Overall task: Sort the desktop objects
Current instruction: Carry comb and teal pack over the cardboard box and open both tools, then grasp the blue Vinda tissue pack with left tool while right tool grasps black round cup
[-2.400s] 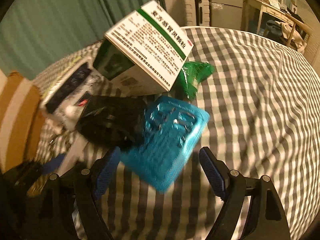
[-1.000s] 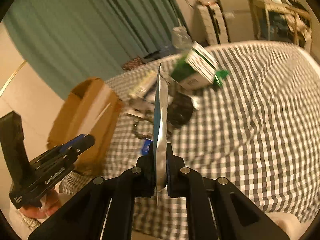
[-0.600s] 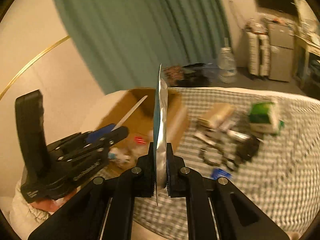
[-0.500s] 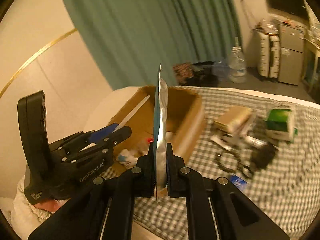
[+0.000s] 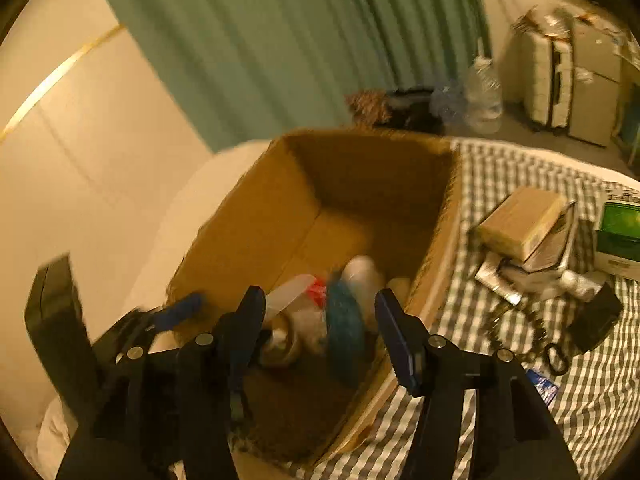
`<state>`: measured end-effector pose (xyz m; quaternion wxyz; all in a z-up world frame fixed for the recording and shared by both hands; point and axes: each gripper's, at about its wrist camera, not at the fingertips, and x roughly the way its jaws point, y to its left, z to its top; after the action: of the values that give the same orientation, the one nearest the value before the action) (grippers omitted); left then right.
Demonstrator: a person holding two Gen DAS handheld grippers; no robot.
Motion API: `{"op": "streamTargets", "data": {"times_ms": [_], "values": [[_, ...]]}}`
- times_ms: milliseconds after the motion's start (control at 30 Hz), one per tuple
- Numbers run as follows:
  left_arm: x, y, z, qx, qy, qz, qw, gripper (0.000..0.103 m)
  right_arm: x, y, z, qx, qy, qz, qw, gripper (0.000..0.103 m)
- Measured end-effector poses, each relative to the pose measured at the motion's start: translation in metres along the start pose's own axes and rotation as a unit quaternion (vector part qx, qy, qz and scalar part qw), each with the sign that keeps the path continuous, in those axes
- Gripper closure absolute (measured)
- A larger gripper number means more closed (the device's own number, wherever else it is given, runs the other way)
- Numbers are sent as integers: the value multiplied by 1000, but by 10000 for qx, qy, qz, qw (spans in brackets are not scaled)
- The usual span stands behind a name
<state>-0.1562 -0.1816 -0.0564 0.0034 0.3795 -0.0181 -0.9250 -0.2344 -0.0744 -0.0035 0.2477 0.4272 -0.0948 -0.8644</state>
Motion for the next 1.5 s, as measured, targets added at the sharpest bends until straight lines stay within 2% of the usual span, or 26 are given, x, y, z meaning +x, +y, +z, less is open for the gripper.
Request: {"op": "streamTargets", "data": {"times_ms": [67,167,233,300,433,500,700,833,933,1067,1167,1233,1300,1367,1400,1467,1500], "values": [[-5,-12,1,202,81,-180,9996,6,-13,-18,-2,146,-123,-132,9997,45],[-24,-24,0,299,-149,-226,9992,6,-39,-44,-9,263,-301,-449,9982,45],[-37,-38,5,344,-225,-394,9984,6,-58,-64,-14,402,-414,-651,9962,45],[-50,-58,8,407,-308,-558,9971,6,-78,-83,-21,576,-492,-842,9936,45],[-65,-107,10,524,-397,-681,9955,1,-124,-110,-35,466,-756,-1691,9816,45],[-65,-133,3,498,-320,-813,9949,1,-139,-118,-42,453,-858,-1832,9783,45],[-24,-207,-34,472,181,-874,9949,1,-161,-169,-71,704,-832,-1779,9780,45],[11,-228,-56,548,583,-718,9942,1,-156,-202,-89,1046,-697,-1675,9778,45],[36,-233,-63,363,812,-715,9935,1,-144,-223,-100,1234,-608,-1677,9762,45],[54,-240,-68,305,777,-784,9934,1,-124,-242,-108,1310,-494,-1580,9775,45],[57,-243,-74,354,272,-559,9974,1,-107,-255,-111,1451,-404,-1406,9785,43],[61,-244,-75,369,247,-558,9975,1,-98,-259,-114,1465,-328,-1325,9797,42],[71,-245,-76,342,413,-712,9960,1,-91,-260,-114,1334,-288,-1359,9813,38],[87,-248,-81,414,870,-722,9927,1,-82,-262,-111,1225,-297,-1343,9829,33],[93,-249,-84,455,996,-693,9916,4,-79,-263,-108,1221,-323,-1299,9835,30],[97,-250,-85,492,983,-666,9917,8,-68,-267,-101,1243,-338,-1143,9851,30],[98,-249,-84,513,957,-710,9915,20,-64,-269,-97,1252,-341,-1091,9855,30]]}}
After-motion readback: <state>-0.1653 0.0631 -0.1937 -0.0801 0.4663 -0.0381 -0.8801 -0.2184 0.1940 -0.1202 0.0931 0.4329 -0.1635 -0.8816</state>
